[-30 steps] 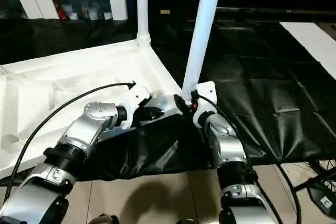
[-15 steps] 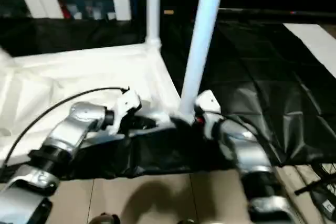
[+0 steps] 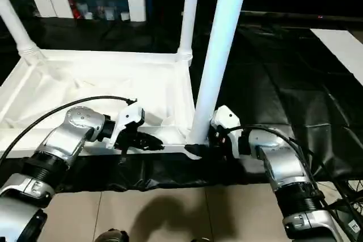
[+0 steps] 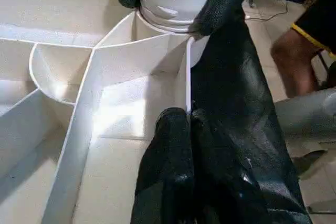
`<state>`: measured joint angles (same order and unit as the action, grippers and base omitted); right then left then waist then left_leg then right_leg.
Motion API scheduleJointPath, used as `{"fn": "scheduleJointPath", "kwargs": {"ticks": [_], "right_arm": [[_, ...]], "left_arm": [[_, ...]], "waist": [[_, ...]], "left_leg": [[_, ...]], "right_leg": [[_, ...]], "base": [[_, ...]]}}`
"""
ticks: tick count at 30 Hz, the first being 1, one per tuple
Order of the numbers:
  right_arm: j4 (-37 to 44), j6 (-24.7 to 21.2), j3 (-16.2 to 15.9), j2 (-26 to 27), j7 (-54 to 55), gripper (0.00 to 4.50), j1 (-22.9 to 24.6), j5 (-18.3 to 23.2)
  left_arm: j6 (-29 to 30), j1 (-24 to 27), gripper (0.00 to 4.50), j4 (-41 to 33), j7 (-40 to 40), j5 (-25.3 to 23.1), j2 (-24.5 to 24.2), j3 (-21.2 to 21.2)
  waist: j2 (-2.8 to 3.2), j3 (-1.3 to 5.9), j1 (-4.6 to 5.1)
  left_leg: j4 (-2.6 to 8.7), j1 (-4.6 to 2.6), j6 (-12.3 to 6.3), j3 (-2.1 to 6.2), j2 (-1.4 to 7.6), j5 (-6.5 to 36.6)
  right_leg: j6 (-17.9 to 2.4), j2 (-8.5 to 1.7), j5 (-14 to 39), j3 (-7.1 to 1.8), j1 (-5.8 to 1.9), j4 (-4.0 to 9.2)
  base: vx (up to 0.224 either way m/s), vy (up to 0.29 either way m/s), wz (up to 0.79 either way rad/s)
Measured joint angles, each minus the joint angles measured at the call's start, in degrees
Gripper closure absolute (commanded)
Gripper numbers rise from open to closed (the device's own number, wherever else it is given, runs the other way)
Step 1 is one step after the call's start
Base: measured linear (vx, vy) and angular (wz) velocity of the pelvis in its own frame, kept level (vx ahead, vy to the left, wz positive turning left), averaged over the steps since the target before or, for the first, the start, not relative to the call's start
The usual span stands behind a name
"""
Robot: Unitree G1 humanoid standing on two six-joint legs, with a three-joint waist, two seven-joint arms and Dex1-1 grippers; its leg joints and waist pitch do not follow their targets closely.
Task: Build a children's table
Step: Rotate leg to tighten
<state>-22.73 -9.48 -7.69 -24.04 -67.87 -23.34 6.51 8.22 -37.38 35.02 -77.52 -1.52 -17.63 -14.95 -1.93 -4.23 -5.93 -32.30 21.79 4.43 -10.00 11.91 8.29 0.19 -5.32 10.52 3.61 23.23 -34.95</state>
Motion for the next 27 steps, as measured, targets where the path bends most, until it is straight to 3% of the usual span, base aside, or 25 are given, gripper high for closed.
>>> {"fn": "scheduleJointPath", "kwargs": {"ticks": [9,14,17,24,27], "right_arm": [[-0.8,-0.2,1.2,2.3,2.3,1.81,0.4,0.1],[-3.3,0.2,5.5,8.3,14.7,1.82,0.5,-0.1],[-6.8,1.3,8.8,12.6,25.7,1.82,-1.2,-0.7],[-11.8,3.6,12.6,19.0,42.4,1.82,-4.6,-2.1],[-11.7,4.3,13.2,19.7,43.0,1.13,-4.5,-2.1]], "left_arm": [[0.6,0.0,4.5,0.1,1.2,-0.2,-0.3,0.5],[2.1,-0.1,4.5,0.1,9.2,-1.5,1.6,2.0],[3.5,-0.2,4.5,0.3,17.2,-2.9,5.6,3.4],[6.4,0.4,4.5,-1.2,28.1,-4.5,11.2,4.0],[6.7,1.1,4.5,-2.5,28.5,-4.8,11.4,4.0]], "waist": [[-0.04,0.03,0.08],[-0.07,0.04,0.74],[-0.08,0.05,1.13],[0.15,0.12,1.11],[0.3,0.09,1.13]], "left_leg": [[-0.04,0.04,0.0,0.04,0.04,0.0],[-0.2,0.06,0.0,0.12,0.01,0.0],[-0.22,0.07,0.0,0.11,-0.01,0.0],[0.08,0.02,0.02,0.06,0.01,0.0],[0.13,0.07,0.0,0.07,0.0,0.0]], "right_leg": [[0.0,0.02,0.0,0.05,0.03,-0.06],[-0.1,-0.02,-0.1,-0.01,0.02,-0.02],[-0.1,-0.04,-0.1,-0.08,0.04,0.01],[-0.1,0.01,0.0,0.0,0.06,0.05],[-0.1,0.0,0.0,0.0,0.08,0.14]], "base": [[0.0,0.0,0.0],[0.0,0.0,0.0],[0.0,0.0,0.0],[0.0,0.0,0.0],[0.0,0.0,0.0]]}}
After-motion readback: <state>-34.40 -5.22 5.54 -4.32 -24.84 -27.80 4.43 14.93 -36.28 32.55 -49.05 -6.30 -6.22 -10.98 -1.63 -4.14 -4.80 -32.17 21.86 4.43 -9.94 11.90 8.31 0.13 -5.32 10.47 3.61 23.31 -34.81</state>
